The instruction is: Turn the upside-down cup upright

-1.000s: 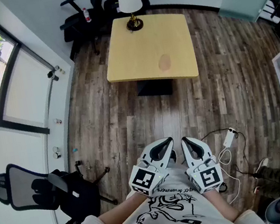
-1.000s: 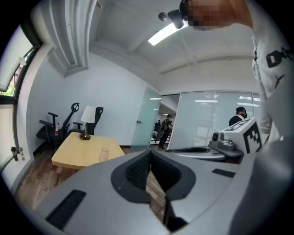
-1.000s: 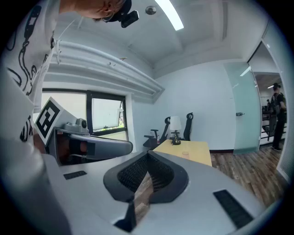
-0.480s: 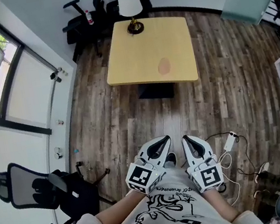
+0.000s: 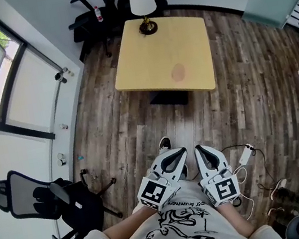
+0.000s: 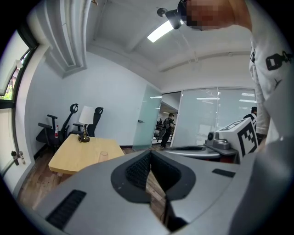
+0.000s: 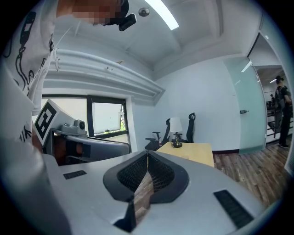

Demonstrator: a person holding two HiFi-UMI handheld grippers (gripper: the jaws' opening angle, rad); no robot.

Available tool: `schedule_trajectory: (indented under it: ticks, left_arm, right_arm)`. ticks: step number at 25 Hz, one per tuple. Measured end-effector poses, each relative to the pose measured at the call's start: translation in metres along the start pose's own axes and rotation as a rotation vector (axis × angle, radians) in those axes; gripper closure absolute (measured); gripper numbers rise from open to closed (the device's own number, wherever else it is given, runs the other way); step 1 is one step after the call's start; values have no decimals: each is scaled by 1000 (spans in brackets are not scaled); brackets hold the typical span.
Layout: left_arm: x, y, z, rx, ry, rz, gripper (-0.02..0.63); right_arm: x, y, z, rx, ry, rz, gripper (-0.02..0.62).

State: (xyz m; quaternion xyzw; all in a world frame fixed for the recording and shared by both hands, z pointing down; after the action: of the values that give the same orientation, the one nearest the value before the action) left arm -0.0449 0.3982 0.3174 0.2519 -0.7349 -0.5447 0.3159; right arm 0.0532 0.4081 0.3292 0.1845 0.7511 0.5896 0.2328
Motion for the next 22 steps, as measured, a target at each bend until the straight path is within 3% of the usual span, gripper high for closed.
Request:
schedule_trajectory:
  ticks: [9, 22]
  left_arm:
    - [72, -13, -51, -4, 4, 24, 597]
    - [184, -62, -137, 13, 101, 26, 597]
  right_arm:
    - [-43, -10, -67, 27, 31, 15, 571]
    - [-109, -50, -187, 50, 94, 12, 572]
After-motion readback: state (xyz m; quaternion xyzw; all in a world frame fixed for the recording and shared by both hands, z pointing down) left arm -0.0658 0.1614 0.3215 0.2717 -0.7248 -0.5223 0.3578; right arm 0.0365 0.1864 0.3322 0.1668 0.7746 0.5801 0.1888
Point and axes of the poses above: the fingertips, and each gripper's own axes: z backward along the fingers, x to its left, y out of its underside, the point moved 5 cm from there along z, backward along the fingers, and after that the axes turned 1 degree about -z, right-handed, at the moved point
